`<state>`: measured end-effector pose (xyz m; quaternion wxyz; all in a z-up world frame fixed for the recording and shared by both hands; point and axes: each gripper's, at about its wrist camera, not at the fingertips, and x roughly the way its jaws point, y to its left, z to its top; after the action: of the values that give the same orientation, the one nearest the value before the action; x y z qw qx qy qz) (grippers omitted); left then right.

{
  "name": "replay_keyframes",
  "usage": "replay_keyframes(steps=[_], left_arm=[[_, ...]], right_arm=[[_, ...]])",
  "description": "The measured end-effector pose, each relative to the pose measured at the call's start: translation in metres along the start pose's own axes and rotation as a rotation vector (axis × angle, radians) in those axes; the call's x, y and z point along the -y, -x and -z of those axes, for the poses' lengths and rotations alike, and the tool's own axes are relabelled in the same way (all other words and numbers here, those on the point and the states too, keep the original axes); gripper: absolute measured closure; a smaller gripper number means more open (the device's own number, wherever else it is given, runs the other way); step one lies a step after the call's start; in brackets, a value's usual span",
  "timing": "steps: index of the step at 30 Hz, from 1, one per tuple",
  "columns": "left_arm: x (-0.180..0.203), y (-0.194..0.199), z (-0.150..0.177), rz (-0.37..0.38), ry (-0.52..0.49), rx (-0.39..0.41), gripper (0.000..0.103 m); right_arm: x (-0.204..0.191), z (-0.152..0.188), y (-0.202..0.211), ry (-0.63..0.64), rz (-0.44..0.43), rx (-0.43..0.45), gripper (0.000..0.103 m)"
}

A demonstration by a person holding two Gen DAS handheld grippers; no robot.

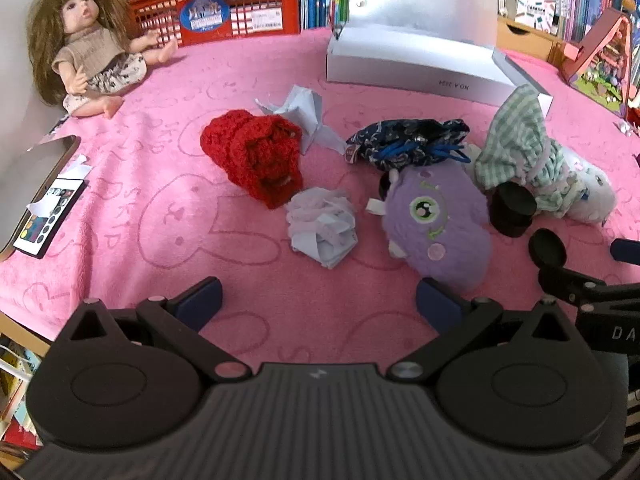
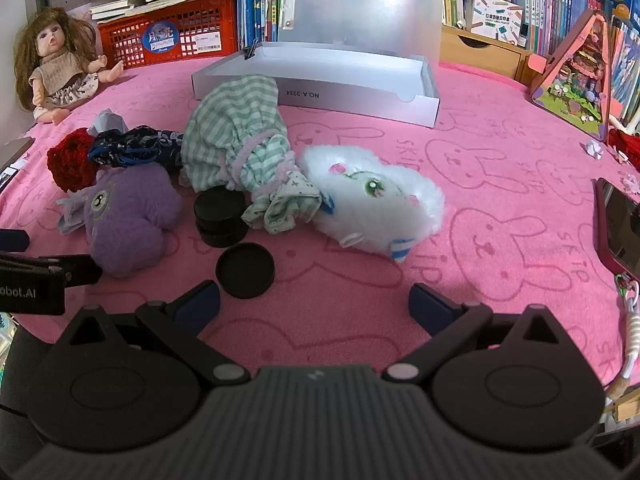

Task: Organize objects
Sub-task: 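Grasp the crumpled white tissue with the left tool while the right tool grasps the black round cap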

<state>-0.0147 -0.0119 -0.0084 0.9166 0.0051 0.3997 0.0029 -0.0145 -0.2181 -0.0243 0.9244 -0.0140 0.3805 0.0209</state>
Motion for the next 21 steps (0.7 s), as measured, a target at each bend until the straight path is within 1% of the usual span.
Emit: replay_keyframes(steps=[1, 4, 8, 12, 15, 19, 21], left_arm=[[0.0, 0.001, 0.001, -0.001, 0.0, 0.007, 0.0], [0.0, 0.002, 0.0, 0.011, 0.005, -0.004, 0.0], [-0.001, 0.008, 0.001, 0.08, 0.015, 0.01, 0.0], [0.008, 0.015, 0.002, 0.093, -0.03, 0.051, 0.0], [0.01, 0.02, 0.001, 0.114, -0.042, 0.073, 0.008], [0.004, 0.021, -0.004, 0.15, -0.023, 0.067, 0.02], [0.001, 0.022, -0.007, 0.158, -0.027, 0.073, 0.027]], right_arm=[[0.001, 0.0, 0.0, 0.0, 0.0, 0.0, 0.0], [0.002, -0.001, 0.002, -0.005, 0.004, -0.003, 0.0], [-0.002, -0.001, 0.002, 0.0, -0.003, 0.0, 0.0], [-0.006, -0.001, 0.004, 0.004, -0.018, 0.006, 0.005], [-0.007, -0.001, 0.005, 0.016, -0.025, 0.011, 0.011], [-0.008, -0.001, 0.007, 0.016, -0.058, 0.029, 0.017], [-0.01, -0.002, 0.007, 0.014, -0.067, 0.028, 0.024]])
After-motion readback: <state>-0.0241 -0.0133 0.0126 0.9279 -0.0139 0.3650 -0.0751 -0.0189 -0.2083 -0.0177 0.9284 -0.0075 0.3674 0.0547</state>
